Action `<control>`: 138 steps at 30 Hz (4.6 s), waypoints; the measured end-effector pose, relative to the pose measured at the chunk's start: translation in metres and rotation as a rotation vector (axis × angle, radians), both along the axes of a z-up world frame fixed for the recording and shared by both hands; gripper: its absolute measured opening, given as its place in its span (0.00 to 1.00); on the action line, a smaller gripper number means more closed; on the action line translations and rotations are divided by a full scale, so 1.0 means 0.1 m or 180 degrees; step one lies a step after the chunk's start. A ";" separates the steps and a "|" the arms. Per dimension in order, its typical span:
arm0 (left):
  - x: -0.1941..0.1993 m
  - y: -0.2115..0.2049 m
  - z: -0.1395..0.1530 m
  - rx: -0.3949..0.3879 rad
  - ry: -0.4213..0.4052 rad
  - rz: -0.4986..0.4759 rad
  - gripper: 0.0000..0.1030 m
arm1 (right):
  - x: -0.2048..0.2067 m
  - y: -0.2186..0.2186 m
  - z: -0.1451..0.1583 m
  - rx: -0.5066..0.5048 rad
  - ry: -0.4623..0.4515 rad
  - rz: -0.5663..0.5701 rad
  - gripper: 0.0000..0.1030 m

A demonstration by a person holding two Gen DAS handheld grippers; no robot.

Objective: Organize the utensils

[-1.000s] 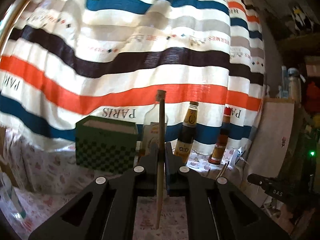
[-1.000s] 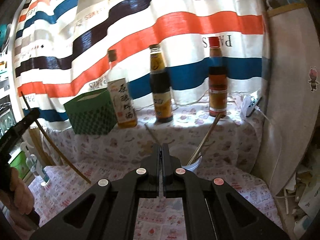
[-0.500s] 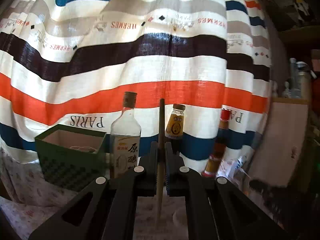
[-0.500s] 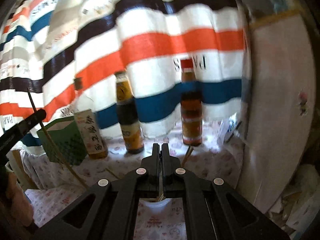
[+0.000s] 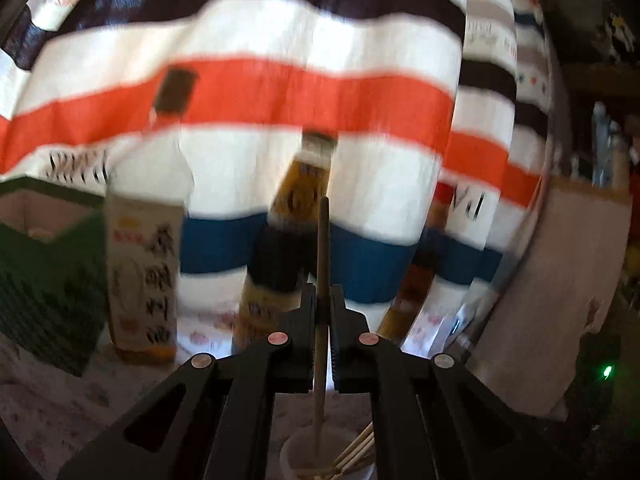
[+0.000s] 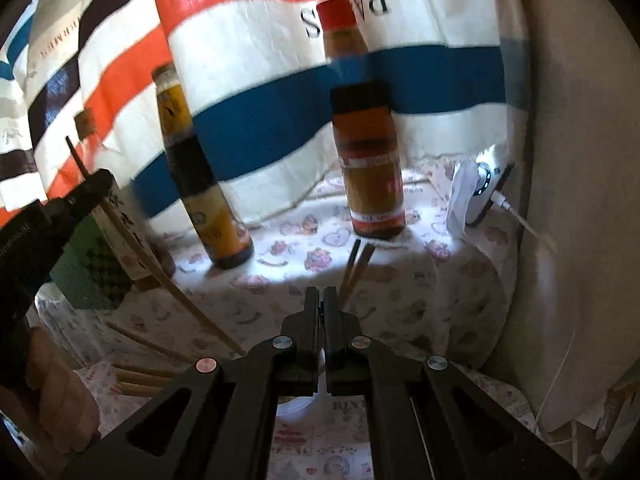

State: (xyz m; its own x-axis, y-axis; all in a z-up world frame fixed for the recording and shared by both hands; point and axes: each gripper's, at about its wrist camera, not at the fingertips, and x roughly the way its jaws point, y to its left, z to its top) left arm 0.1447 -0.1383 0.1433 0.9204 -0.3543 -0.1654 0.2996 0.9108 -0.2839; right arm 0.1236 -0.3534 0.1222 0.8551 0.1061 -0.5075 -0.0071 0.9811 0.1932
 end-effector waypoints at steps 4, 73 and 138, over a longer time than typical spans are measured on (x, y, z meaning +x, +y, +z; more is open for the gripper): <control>0.07 -0.03 -0.18 0.0146 0.0153 -0.0023 0.05 | 0.16 -0.04 -0.16 0.0191 0.0201 0.0085 0.02; -1.51 1.51 -1.26 0.0576 0.0022 0.0980 0.99 | -1.16 1.07 -0.92 -0.0694 -0.0949 0.0421 1.00; -1.37 1.27 -1.43 0.0968 0.0216 0.0937 1.00 | -1.08 1.11 -1.03 -0.0687 -0.0776 0.0265 1.00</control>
